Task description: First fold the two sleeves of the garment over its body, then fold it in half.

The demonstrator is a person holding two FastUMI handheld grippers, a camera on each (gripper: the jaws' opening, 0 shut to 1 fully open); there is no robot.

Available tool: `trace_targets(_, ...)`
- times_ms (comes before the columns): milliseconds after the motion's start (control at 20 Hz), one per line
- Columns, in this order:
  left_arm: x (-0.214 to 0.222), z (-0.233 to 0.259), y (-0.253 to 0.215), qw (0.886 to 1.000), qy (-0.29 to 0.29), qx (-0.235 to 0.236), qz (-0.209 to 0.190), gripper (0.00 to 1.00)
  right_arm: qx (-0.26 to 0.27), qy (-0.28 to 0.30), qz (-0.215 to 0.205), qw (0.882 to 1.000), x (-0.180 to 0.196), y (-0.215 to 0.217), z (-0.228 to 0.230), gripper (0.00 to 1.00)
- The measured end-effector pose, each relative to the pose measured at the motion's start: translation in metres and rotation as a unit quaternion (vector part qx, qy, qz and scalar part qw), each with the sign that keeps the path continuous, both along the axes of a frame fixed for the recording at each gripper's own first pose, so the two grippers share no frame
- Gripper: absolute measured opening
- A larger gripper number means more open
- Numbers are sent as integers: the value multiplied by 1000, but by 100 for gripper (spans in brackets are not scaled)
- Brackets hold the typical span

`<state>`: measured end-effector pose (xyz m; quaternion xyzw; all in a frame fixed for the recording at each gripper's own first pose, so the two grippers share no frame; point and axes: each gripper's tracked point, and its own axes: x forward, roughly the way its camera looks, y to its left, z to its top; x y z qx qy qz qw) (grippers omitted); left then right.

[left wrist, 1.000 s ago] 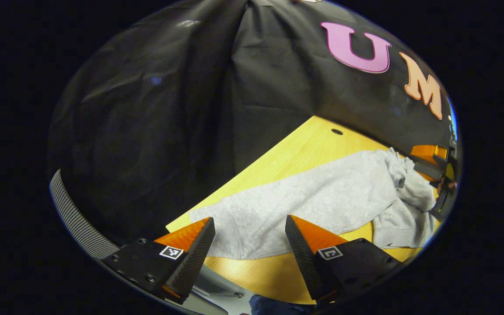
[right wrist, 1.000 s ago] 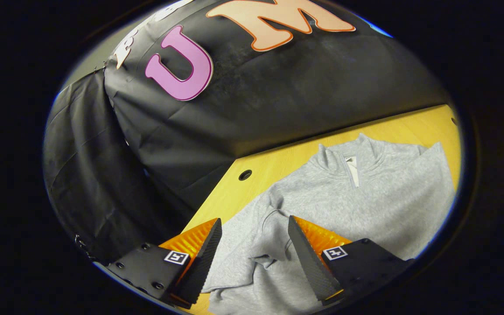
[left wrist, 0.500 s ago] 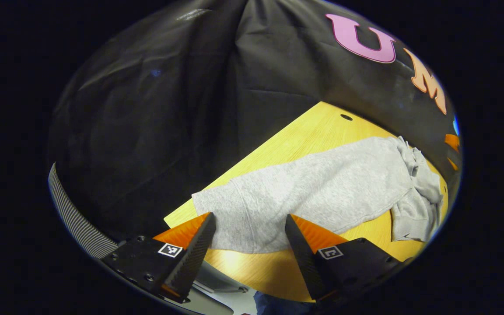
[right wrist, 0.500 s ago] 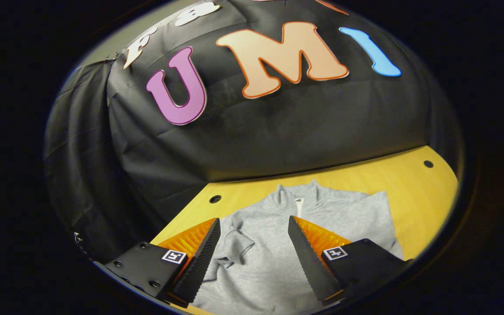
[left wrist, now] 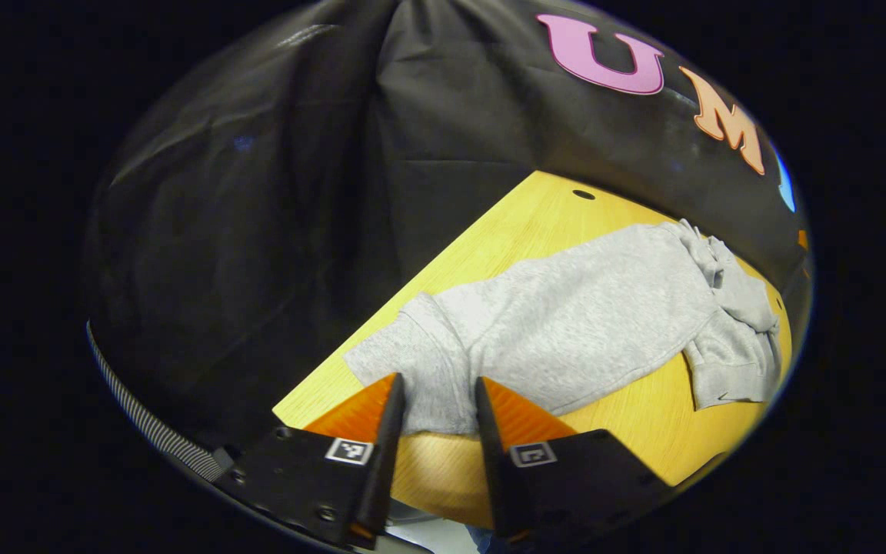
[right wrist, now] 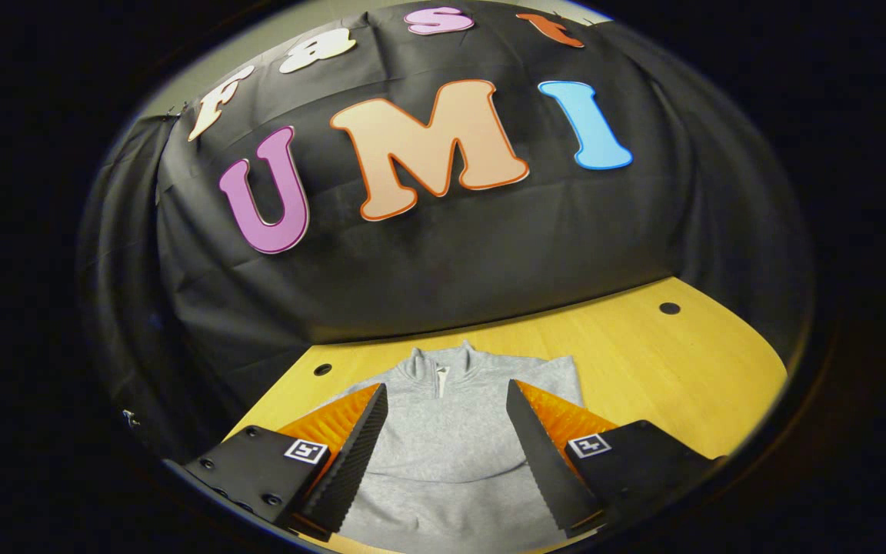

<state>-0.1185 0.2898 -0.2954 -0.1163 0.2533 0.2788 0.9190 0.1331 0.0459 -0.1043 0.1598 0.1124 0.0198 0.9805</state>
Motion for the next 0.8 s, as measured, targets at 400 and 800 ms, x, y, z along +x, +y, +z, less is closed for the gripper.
trace_targets(400,11,4,-2,999,31,-12,-7,4,-7,-12,-67,998,-42,-71,13,97)
trace_targets(800,108,91,-78,995,-57,-32,-80,2,-2,-16,-104,994,-66,-131,16,97)
